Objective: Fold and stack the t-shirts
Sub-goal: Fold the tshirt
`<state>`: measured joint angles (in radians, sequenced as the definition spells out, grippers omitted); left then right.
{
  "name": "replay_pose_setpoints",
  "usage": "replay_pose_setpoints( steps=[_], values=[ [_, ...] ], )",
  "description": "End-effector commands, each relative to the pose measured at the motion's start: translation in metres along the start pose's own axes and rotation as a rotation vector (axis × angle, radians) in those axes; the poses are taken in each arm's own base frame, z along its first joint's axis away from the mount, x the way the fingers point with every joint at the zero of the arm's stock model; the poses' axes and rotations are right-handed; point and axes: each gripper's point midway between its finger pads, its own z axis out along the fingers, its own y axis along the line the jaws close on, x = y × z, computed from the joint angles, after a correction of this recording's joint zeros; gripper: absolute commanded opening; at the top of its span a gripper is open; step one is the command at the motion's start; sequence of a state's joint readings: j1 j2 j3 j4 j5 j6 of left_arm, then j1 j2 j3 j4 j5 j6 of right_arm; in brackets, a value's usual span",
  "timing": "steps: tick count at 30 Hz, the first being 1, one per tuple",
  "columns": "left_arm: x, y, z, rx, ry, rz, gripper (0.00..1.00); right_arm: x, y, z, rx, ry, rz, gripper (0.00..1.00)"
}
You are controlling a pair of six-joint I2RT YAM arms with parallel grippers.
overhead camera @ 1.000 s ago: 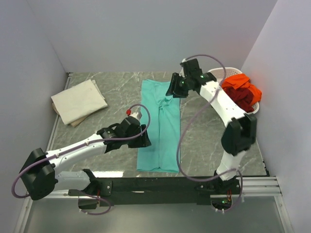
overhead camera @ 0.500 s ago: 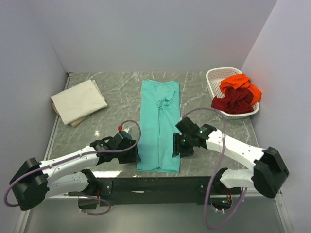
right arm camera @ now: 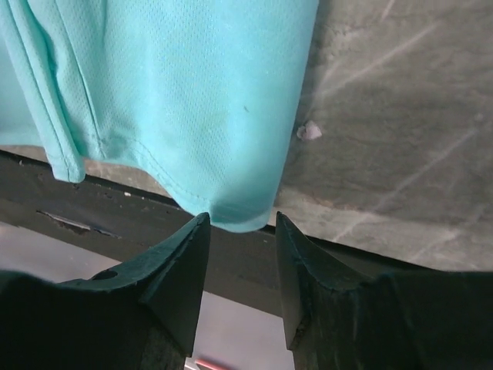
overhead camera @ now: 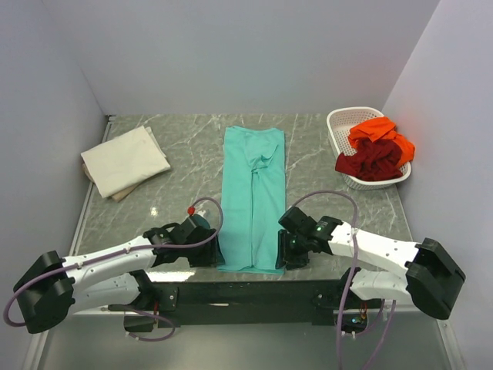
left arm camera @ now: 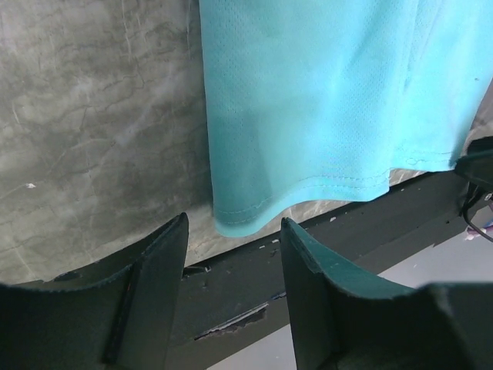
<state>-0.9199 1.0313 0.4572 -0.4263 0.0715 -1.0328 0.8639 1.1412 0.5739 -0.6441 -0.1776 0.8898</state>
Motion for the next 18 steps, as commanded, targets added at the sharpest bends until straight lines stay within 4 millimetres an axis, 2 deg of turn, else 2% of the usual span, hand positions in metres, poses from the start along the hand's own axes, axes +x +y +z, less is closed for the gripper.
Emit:
replay_pose_setpoints(
  steps=[1,10,18],
  values=[
    [-0.001,-0.008,-0.002,0.041,-0.012,-0.014,0.57,-0.003,0.007,0.007,-0.023,-0.013,0.003,0.46],
    [0.006,-0.007,0.005,0.024,0.024,-0.006,0.57,0.005,-0.005,0.019,0.034,0.023,0.004,0.39],
    [0.012,-0.005,0.011,0.020,0.055,0.007,0.54,0.010,-0.008,0.025,0.036,0.047,0.010,0.21]
  ],
)
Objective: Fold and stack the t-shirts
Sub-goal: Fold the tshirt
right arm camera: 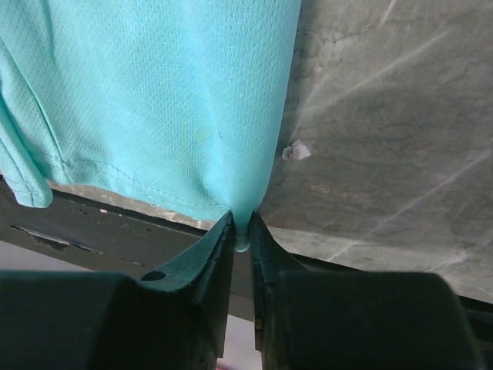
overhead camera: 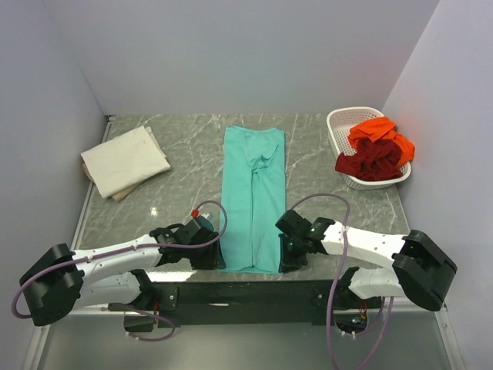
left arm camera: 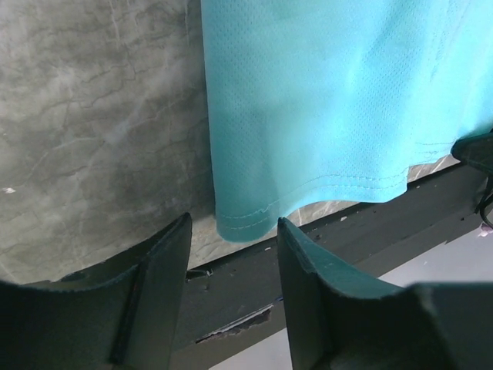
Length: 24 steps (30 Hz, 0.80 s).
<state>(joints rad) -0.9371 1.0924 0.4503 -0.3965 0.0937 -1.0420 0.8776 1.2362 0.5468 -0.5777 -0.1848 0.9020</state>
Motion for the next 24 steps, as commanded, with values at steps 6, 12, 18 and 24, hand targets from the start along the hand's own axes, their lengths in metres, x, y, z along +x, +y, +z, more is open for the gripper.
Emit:
replay_pose_setpoints(
  steps=[6,12,18,24],
  values=[
    [0.006,-0.007,0.006,0.036,0.028,0.007,0.45,0.005,-0.002,0.006,-0.003,0.010,0.006,0.20],
    [0.008,-0.004,0.010,0.026,0.031,0.006,0.36,0.007,-0.002,0.007,-0.005,0.016,0.004,0.19],
    [0.007,-0.001,0.013,0.012,0.023,0.006,0.25,0.007,-0.003,0.007,-0.001,0.016,0.004,0.18],
    [0.003,-0.001,0.015,-0.003,0.013,0.017,0.06,0.007,-0.002,0.005,0.004,0.013,-0.002,0.11]
  ],
)
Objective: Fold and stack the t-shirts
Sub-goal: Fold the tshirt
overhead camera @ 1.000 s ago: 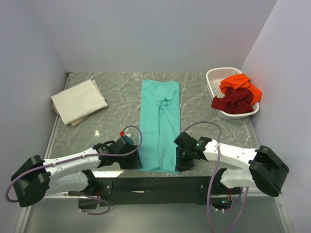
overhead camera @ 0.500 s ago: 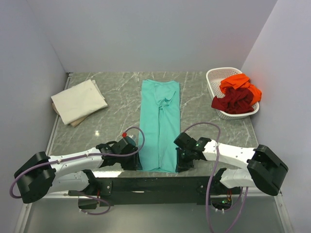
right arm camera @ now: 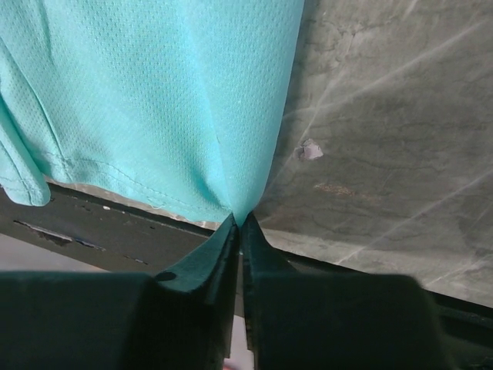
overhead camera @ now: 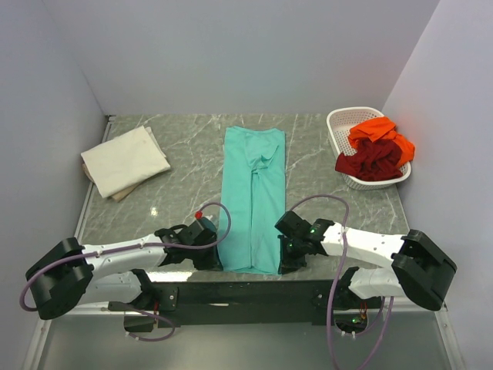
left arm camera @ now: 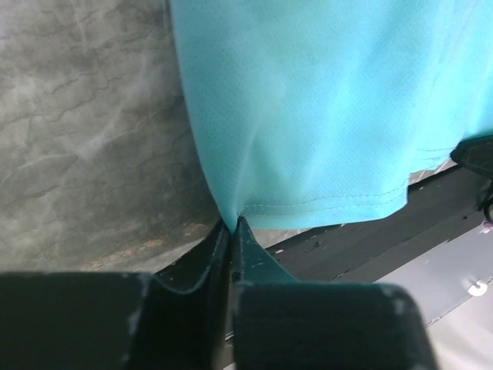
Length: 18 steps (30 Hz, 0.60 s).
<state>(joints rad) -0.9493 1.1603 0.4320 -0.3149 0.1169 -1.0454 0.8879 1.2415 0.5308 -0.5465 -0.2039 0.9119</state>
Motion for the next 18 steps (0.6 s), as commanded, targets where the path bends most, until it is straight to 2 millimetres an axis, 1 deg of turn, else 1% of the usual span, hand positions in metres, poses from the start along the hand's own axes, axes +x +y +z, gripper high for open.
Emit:
replay_pose_setpoints(
  steps=[1,2,3,5,9,10,11,12,13,14,15,16,17,18],
  values=[
    [-0.005,-0.001,0.002,-0.020,-0.017,0.016,0.03,0.002,-0.005,0.000,0.024,-0.006,0.000,0.06],
    [-0.006,-0.001,0.001,-0.023,-0.022,0.022,0.01,0.001,-0.005,-0.001,0.026,-0.008,-0.001,0.03],
    [-0.008,-0.002,0.001,-0.025,-0.028,0.024,0.01,0.000,-0.005,-0.003,0.031,-0.012,0.001,0.00],
    [-0.012,-0.006,-0.004,-0.030,-0.040,0.033,0.00,-0.002,-0.004,-0.008,0.035,-0.029,0.000,0.00],
    [-0.028,-0.014,-0.017,-0.039,-0.107,0.040,0.00,-0.012,0.003,-0.027,0.041,-0.071,0.003,0.00],
    [-0.033,-0.023,-0.024,-0.018,-0.119,0.040,0.00,-0.013,0.005,-0.031,0.039,-0.083,-0.001,0.00],
    [-0.033,-0.024,-0.027,-0.023,-0.116,0.038,0.00,-0.017,0.006,-0.035,0.047,-0.100,0.000,0.00],
    [-0.041,-0.023,-0.029,-0.039,-0.155,0.040,0.00,-0.022,0.010,-0.042,0.047,-0.116,-0.003,0.00],
    [-0.046,-0.032,-0.035,-0.018,-0.174,0.043,0.00,-0.025,0.013,-0.046,0.047,-0.127,-0.005,0.00],
    [-0.049,-0.034,-0.037,-0.015,-0.182,0.046,0.00,-0.029,0.014,-0.048,0.056,-0.138,-0.007,0.00],
    [-0.051,-0.037,-0.039,-0.012,-0.188,0.049,0.00,-0.035,0.020,-0.054,0.051,-0.155,-0.013,0.00],
    [-0.056,-0.043,-0.041,-0.006,-0.201,0.057,0.00,-0.039,0.022,-0.056,0.058,-0.162,-0.013,0.00],
    [-0.060,-0.045,-0.042,-0.011,-0.210,0.065,0.00,-0.047,0.026,-0.062,0.065,-0.190,-0.018,0.00],
    [-0.061,-0.044,-0.043,-0.025,-0.212,0.071,0.00,-0.050,0.028,-0.064,0.070,-0.200,-0.023,0.00]
  ],
)
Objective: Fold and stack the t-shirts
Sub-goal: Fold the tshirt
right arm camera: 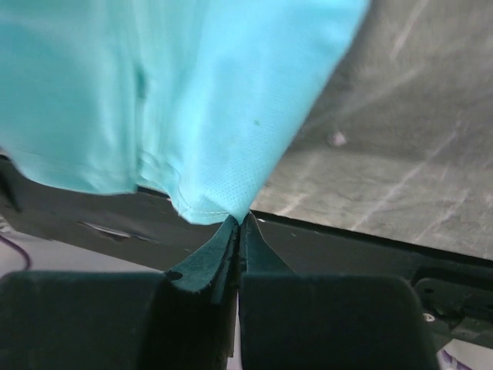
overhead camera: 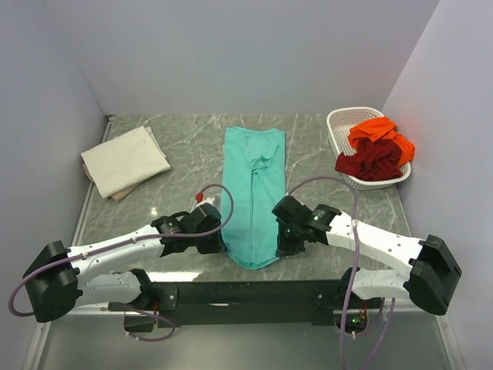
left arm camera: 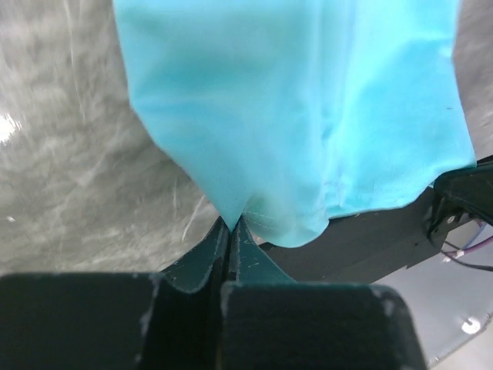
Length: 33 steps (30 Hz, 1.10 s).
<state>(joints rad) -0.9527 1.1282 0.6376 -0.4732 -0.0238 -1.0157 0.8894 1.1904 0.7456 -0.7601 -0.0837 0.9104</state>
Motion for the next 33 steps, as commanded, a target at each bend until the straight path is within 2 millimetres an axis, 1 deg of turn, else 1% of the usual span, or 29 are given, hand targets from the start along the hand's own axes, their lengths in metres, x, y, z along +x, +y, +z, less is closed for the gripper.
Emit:
replay_pose_setpoints(
  steps=[1,2,3,7,8,10,11,12,13,14,15,16,17,18,19,20,21,22,23,24,25,26,27,28,29,30,31,32,33],
  values=[
    [-0.023,-0.008,-0.008,-0.026,-0.077,0.044,0.00,-0.028,0.003,-0.016,0.057,-0.091,-0.017,0.00],
    [-0.026,-0.009,-0.008,-0.031,-0.086,0.048,0.00,-0.029,0.002,-0.014,0.065,-0.089,-0.010,0.00],
    [-0.030,-0.011,-0.008,-0.029,-0.095,0.051,0.00,-0.036,0.005,-0.017,0.066,-0.106,-0.019,0.00],
    [-0.048,-0.016,-0.004,-0.027,-0.127,0.063,0.00,-0.055,0.006,-0.016,0.082,-0.128,-0.016,0.00],
    [-0.053,-0.015,-0.003,-0.030,-0.132,0.055,0.00,-0.064,0.008,-0.019,0.073,-0.146,-0.014,0.00],
    [-0.063,-0.018,-0.001,-0.024,-0.145,0.063,0.00,-0.075,0.007,-0.018,0.083,-0.156,-0.006,0.00],
    [-0.069,-0.016,0.000,-0.027,-0.155,0.053,0.00,-0.084,0.012,-0.021,0.071,-0.172,-0.013,0.00],
    [-0.073,-0.017,0.001,-0.028,-0.161,0.050,0.00,-0.093,0.008,-0.020,0.082,-0.176,0.006,0.00],
    [-0.083,-0.017,0.001,-0.026,-0.182,0.045,0.00,-0.099,0.008,-0.020,0.083,-0.183,0.008,0.00],
    [-0.088,-0.016,0.001,-0.027,-0.191,0.040,0.00,-0.110,0.013,-0.025,0.068,-0.207,0.004,0.00],
    [-0.094,-0.017,0.003,-0.020,-0.194,0.036,0.00,-0.118,0.008,-0.023,0.080,-0.210,0.022,0.00],
    [-0.103,-0.015,0.004,-0.018,-0.207,0.033,0.00,-0.124,0.009,-0.024,0.076,-0.218,0.025,0.00],
    [-0.112,-0.021,0.005,0.008,-0.229,0.034,0.00,-0.135,0.014,-0.028,0.065,-0.239,0.019,0.00],
    [-0.116,-0.024,0.009,0.024,-0.223,0.034,0.00,-0.142,0.010,-0.025,0.076,-0.237,0.029,0.00],
    [-0.125,-0.024,0.010,0.028,-0.235,0.038,0.00,-0.147,0.010,-0.025,0.078,-0.241,0.028,0.00],
    [-0.133,-0.027,0.012,0.039,-0.249,0.043,0.00,-0.157,0.014,-0.027,0.071,-0.261,0.016,0.00],
    [-0.141,-0.029,0.017,0.035,-0.251,0.047,0.00,-0.162,0.012,-0.022,0.084,-0.253,0.016,0.00],
    [-0.150,-0.026,0.019,0.023,-0.259,0.054,0.00,-0.169,0.009,-0.021,0.090,-0.256,0.012,0.00],
    [-0.156,-0.025,0.021,0.016,-0.264,0.058,0.00,-0.181,0.014,-0.025,0.081,-0.280,0.009,0.00],
    [-0.166,-0.027,0.026,0.017,-0.277,0.061,0.00,-0.188,0.011,-0.018,0.100,-0.271,0.009,0.00],
    [-0.176,-0.024,0.028,0.018,-0.286,0.063,0.00,-0.196,0.007,-0.017,0.109,-0.275,0.020,0.00],
    [-0.184,-0.023,0.030,0.016,-0.297,0.063,0.00,-0.209,0.009,-0.020,0.105,-0.296,0.009,0.00],
    [-0.195,-0.024,0.035,0.016,-0.311,0.064,0.00,-0.215,0.006,-0.013,0.127,-0.286,0.010,0.00],
    [-0.204,-0.022,0.037,0.024,-0.311,0.068,0.00,-0.223,0.004,-0.012,0.131,-0.293,0.011,0.00],
    [-0.210,-0.021,0.040,0.026,-0.313,0.070,0.00,-0.238,0.004,-0.016,0.126,-0.315,0.013,0.00],
    [-0.221,-0.023,0.044,0.028,-0.323,0.081,0.00,-0.243,0.000,-0.008,0.137,-0.299,0.017,0.00],
    [-0.228,-0.020,0.046,0.025,-0.328,0.076,0.00,-0.249,-0.001,-0.006,0.141,-0.298,0.018,0.00],
    [-0.234,-0.020,0.048,0.032,-0.328,0.078,0.00,-0.262,-0.004,-0.002,0.149,-0.302,0.020,0.00],
    [-0.242,-0.021,0.053,0.031,-0.331,0.077,0.00,-0.268,-0.005,-0.001,0.149,-0.303,0.019,0.00]
  ],
)
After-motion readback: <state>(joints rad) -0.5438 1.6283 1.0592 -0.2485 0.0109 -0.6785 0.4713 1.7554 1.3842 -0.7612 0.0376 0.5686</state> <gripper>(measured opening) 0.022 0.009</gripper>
